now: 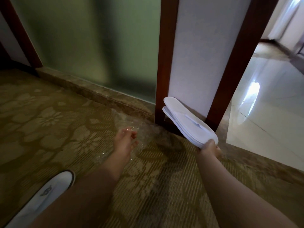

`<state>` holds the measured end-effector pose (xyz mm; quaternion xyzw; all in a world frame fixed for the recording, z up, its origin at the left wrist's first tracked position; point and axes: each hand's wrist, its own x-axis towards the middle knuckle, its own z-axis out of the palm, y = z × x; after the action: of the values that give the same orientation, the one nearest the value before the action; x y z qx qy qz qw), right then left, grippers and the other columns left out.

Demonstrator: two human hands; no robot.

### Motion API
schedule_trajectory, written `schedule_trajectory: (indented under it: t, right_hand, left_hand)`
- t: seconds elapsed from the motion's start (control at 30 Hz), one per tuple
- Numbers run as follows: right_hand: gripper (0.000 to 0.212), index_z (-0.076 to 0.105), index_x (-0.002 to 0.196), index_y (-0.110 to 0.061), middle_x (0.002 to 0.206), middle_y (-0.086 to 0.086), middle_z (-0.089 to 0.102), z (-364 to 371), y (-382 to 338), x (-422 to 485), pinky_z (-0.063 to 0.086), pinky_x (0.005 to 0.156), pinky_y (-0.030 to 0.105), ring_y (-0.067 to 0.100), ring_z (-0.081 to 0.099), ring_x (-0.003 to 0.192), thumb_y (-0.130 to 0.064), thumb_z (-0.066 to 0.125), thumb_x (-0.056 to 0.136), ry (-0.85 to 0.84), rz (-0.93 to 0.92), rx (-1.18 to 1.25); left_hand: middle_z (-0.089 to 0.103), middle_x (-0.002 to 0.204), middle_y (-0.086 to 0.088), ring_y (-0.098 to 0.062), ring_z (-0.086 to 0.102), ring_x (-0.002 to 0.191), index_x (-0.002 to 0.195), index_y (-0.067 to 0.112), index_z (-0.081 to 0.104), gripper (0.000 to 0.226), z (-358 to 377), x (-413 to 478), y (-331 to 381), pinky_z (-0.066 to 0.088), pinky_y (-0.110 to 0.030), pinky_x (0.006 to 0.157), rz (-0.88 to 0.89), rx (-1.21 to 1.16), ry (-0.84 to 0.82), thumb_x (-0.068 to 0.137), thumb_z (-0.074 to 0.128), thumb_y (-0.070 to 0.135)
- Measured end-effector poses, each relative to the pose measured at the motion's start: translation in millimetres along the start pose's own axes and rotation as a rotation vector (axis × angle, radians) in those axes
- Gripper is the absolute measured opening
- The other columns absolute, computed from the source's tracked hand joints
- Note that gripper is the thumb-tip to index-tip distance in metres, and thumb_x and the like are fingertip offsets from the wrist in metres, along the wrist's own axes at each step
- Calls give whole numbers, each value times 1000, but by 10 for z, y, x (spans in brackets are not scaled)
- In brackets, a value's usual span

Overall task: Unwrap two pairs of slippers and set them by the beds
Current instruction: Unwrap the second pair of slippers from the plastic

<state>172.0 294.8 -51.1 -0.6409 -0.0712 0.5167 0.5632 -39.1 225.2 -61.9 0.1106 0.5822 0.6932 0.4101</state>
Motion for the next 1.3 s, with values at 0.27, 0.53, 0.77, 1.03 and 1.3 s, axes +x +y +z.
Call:
schedule_trajectory:
  t: [0.27,0.53,0.77,1.03,1.3]
  right_hand:
    - [47,42,139,-13,135,15,53,-4,-9,-19,49,99,45,32,55,119,-22,45,93,-40,16,34]
    - [47,41,139,-11,133,16,54,5,21,4,50,98,44,31,55,118,-20,46,93,-28,23,-33]
    - [47,34,142,-7,138,20,47,35,115,-67,49,99,47,35,51,121,-13,38,96,-12,81,-147]
    - [47,32,143,-6,142,19,43,-19,87,-43,44,99,42,35,46,126,-16,32,98,-7,94,-286]
    - [46,33,143,-7,141,16,45,-110,44,135,45,101,38,30,49,125,-16,37,98,8,95,-247]
  left_hand:
    - [59,73,-7,-14,56,64,80,10,54,17,70,-124,-159,51,-25,59,-12,28,119,92,46,0]
    - [56,73,-9,-22,54,66,75,10,52,37,49,-470,-658,46,-30,66,-280,377,-13,99,29,27]
    - [61,95,-10,-18,54,76,110,9,59,56,-123,-791,-1142,42,-24,60,-470,619,-179,99,16,44]
    - [54,67,-4,-16,49,60,83,11,53,65,42,-831,-1364,41,-25,63,-711,705,-322,93,11,59]
    - [62,122,-17,-27,60,102,106,7,58,77,10,-896,-1455,50,-34,80,-802,884,-586,91,7,62]
